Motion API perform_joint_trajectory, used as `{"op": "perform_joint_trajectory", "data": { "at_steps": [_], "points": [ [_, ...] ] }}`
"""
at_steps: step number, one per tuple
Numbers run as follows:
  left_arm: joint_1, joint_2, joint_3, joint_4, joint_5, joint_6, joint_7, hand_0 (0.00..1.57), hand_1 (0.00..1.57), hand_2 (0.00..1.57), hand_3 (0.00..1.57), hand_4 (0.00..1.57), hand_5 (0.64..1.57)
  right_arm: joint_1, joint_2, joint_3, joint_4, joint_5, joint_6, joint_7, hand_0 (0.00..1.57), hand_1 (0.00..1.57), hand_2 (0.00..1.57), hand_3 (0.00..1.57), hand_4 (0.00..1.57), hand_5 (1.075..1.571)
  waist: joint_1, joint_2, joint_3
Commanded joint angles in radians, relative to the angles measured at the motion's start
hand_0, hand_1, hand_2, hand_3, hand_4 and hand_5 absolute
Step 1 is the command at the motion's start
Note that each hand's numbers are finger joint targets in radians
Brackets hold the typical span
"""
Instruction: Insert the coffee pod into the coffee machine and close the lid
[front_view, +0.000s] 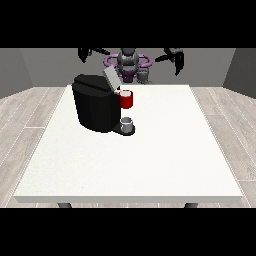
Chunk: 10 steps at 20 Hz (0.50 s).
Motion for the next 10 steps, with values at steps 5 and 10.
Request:
{"op": "perform_joint_trajectory", "data": {
  "at_steps": [5,10],
  "points": [
    [0.065,-0.010,-0.104,-0.216,0.117,0.016,0.088,0.00,0.00,0.00,0.00,0.39,1.571,-0.122,-0.073,-0.077,0.011,-0.047,0.037,0.019,0.00,0.00,0.00,0.00,0.00,1.571,0.038,0.089,0.0005],
    [0.082,-0.010,-0.170,-0.317,0.140,0.016,0.133,0.00,0.00,0.00,0.00,0.36,1.571,-0.194,-0.058,-0.102,0.085,-0.074,0.021,0.065,0.00,0.00,0.00,0.00,0.00,1.571,0.093,0.146,0.0006]
  ]
}}
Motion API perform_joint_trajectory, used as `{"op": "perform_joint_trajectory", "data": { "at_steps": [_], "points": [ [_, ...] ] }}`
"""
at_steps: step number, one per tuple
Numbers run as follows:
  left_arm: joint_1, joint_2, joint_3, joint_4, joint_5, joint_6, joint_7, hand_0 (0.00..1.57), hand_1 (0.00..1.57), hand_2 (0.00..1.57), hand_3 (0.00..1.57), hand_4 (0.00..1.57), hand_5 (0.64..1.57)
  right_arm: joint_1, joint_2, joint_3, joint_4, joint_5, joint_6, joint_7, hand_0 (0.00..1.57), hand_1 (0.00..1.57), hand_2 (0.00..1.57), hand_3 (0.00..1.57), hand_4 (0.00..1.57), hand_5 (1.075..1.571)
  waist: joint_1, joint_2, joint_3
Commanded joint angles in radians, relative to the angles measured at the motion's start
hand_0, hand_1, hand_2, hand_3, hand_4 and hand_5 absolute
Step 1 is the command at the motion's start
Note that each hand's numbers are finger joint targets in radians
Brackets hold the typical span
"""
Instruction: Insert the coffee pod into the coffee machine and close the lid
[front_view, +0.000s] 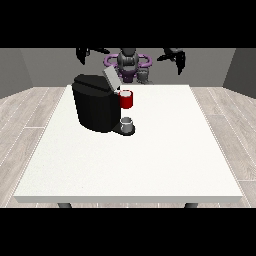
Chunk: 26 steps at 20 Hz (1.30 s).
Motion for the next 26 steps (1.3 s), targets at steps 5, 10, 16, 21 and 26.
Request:
{"op": "perform_joint_trajectory", "data": {
  "at_steps": [5,10,16,21,26],
  "points": [
    [0.037,0.020,-0.038,-0.157,0.046,-0.028,0.020,0.00,0.00,0.00,0.00,0.28,1.571,-0.117,-0.003,-0.079,0.083,-0.109,0.027,0.013,0.00,0.00,0.00,0.00,0.13,1.571,0.029,0.133,0.0003],
    [0.167,0.029,-0.056,-0.266,0.082,-0.027,0.023,0.00,0.00,0.00,0.00,0.35,1.571,-0.097,0.027,-0.037,0.109,-0.100,0.023,0.052,0.00,0.00,0.00,0.00,0.07,1.571,0.005,0.107,0.0000],
    [0.112,0.050,-0.051,-0.333,0.098,0.023,0.057,0.00,0.00,0.00,0.00,0.37,1.571,-0.211,0.057,0.017,0.143,-0.055,-0.025,0.053,0.00,0.00,0.00,0.00,0.00,1.571,-0.013,0.191,-0.0001],
    [0.154,0.072,-0.043,-0.387,0.127,0.021,0.083,0.00,0.00,0.00,0.00,0.34,1.571,-0.240,0.011,0.005,0.186,-0.077,0.049,0.015,0.00,0.00,0.00,0.00,0.00,1.571,-0.011,0.208,-0.0001],
    [0.183,0.090,-0.061,-0.416,0.124,0.028,0.115,0.00,0.00,0.00,0.00,0.30,1.571,-0.271,0.034,0.032,0.212,-0.054,0.033,0.006,0.00,0.00,0.00,0.00,0.07,1.571,-0.023,0.219,-0.0001]
  ]
}}
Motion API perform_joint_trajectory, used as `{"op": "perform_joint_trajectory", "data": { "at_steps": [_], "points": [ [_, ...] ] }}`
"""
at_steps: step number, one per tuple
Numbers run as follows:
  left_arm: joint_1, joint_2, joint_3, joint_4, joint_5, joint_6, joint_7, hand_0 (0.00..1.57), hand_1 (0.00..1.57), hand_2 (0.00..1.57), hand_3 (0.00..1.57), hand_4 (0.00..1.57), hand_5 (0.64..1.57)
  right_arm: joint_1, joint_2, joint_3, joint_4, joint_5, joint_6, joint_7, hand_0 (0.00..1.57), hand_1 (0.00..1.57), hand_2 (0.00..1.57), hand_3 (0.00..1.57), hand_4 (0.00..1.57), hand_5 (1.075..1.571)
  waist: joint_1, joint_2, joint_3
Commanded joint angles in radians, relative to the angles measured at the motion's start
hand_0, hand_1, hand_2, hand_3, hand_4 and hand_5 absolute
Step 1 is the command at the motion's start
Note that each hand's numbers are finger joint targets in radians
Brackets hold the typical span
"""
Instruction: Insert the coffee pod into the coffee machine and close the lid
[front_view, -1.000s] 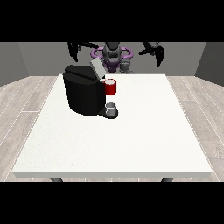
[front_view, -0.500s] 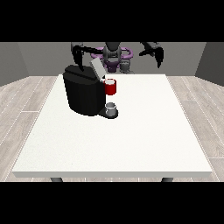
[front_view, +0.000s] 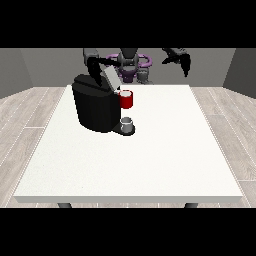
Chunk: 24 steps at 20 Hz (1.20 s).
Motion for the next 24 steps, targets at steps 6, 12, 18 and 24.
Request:
{"op": "perform_joint_trajectory", "data": {
  "at_steps": [6,12,18,24],
  "points": [
    [0.052,0.020,-0.011,0.016,-0.017,0.029,-0.078,0.00,0.00,0.00,0.00,0.34,1.571,-0.107,0.003,0.017,0.031,0.024,-0.019,-0.001,0.00,0.00,0.00,0.00,0.16,1.571,-0.005,0.059,0.0009],
    [0.022,-0.045,-0.077,-0.036,-0.038,0.064,-0.012,0.00,0.00,0.00,0.00,0.41,1.571,-0.199,-0.028,0.055,0.050,0.066,0.010,0.027,0.00,0.00,0.00,0.00,0.12,1.571,0.038,0.074,0.0009],
    [-0.008,0.012,-0.046,-0.032,-0.007,0.024,0.052,0.00,0.00,0.00,0.00,0.38,1.571,-0.202,0.028,0.103,0.036,0.103,-0.026,0.055,0.00,0.00,0.00,0.00,0.00,1.571,0.044,0.039,0.0008],
    [-0.001,-0.017,-0.084,-0.045,-0.017,0.021,-0.023,0.00,0.00,0.00,0.00,0.40,1.571,-0.261,-0.015,0.108,0.021,0.141,-0.038,0.054,0.00,0.00,0.00,0.00,0.10,1.571,0.128,0.099,0.0009]
  ]
}}
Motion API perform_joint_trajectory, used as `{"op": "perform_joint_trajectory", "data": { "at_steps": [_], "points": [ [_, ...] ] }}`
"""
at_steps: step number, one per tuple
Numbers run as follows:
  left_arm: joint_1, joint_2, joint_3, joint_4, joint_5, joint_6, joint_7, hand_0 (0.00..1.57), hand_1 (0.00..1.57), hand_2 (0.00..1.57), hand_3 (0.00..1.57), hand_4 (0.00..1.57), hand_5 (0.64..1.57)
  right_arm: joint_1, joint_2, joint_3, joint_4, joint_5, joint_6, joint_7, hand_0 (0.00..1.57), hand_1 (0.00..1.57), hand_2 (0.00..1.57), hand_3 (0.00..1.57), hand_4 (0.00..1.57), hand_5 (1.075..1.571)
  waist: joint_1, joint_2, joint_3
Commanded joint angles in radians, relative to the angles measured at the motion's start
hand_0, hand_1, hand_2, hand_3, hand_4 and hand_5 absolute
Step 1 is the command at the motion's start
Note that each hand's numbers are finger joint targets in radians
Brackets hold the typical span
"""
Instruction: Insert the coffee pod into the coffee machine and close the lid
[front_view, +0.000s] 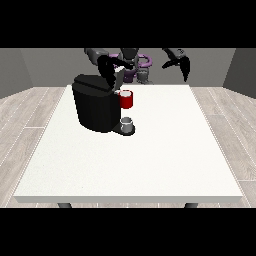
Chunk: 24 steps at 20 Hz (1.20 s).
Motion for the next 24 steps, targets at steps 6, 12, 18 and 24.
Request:
{"op": "perform_joint_trajectory", "data": {
  "at_steps": [6,12,18,24],
  "points": [
    [-0.087,0.006,-0.009,-0.002,0.016,-0.022,0.007,0.00,0.00,0.00,0.00,0.40,1.571,-0.176,-0.025,0.036,-0.059,0.041,0.019,0.020,0.00,0.00,0.00,0.00,0.26,1.571,0.128,0.055,-0.0127],
    [-0.136,0.001,-0.016,0.008,0.039,-0.049,0.012,0.00,0.00,0.00,0.00,0.43,1.571,-0.183,-0.011,0.053,-0.128,0.070,-0.012,0.084,0.00,0.00,0.00,0.00,0.10,1.571,0.192,0.094,-0.0126],
    [-0.144,-0.013,-0.052,0.014,0.024,-0.063,-0.011,0.00,0.00,0.00,0.00,0.43,1.571,-0.191,-0.068,0.049,-0.212,0.100,-0.017,0.167,0.00,0.00,0.00,0.00,0.00,1.571,0.254,0.134,-0.0124],
    [-0.195,0.000,-0.058,0.023,0.037,-0.098,-0.029,0.00,0.00,0.00,0.00,0.00,1.571,-0.219,-0.123,0.027,-0.304,0.093,0.008,0.283,0.00,0.00,0.00,0.00,0.00,1.571,0.330,0.197,-0.0119]
  ]
}}
